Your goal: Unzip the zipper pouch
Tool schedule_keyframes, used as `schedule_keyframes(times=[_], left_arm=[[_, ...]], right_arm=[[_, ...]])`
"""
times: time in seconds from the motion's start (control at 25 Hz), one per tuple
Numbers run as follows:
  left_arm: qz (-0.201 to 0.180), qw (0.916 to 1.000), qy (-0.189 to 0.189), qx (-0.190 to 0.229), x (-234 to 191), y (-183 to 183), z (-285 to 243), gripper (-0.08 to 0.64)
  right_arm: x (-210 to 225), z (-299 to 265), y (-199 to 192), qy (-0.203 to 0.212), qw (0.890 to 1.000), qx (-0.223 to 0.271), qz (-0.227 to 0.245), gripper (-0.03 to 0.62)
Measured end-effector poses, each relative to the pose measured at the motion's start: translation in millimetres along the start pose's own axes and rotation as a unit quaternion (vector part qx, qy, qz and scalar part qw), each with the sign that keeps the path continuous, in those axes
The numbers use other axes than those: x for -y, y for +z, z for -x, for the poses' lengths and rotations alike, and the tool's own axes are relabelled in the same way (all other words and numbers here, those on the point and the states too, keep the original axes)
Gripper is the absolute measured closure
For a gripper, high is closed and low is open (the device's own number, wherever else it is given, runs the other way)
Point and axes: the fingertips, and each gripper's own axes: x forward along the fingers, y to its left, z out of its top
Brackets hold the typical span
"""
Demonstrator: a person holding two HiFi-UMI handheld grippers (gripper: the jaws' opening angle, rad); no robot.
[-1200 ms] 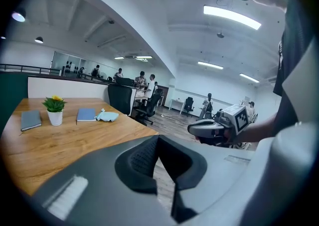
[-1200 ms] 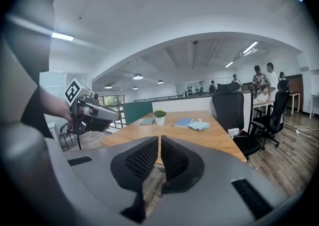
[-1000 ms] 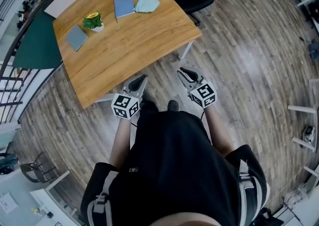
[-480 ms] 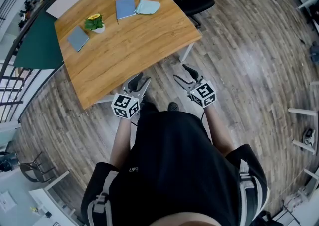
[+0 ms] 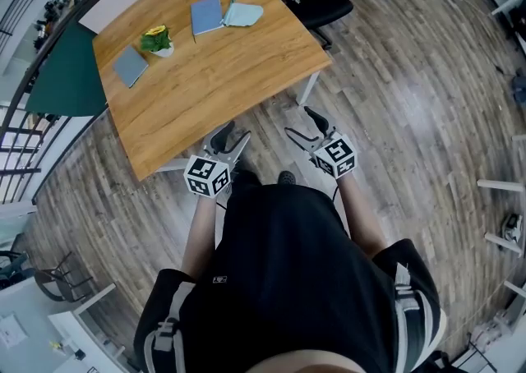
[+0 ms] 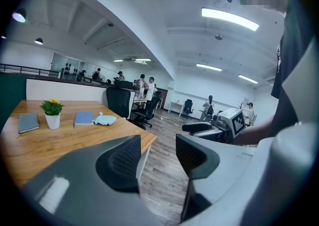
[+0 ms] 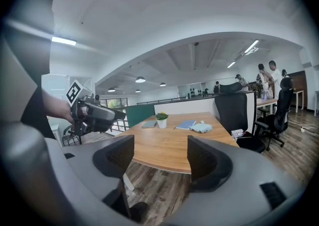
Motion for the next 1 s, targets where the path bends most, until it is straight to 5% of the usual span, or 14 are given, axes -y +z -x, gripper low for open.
schedule_keyframes(times=[1.0], left_arm=[[-0.013, 0.9998, 0.005, -0.013, 16.1, -0.3, -4.3, 0.345]], right_arm=[[9.2, 28.1, -16.3, -0.017, 1.0, -0.011, -0.009, 0.305]])
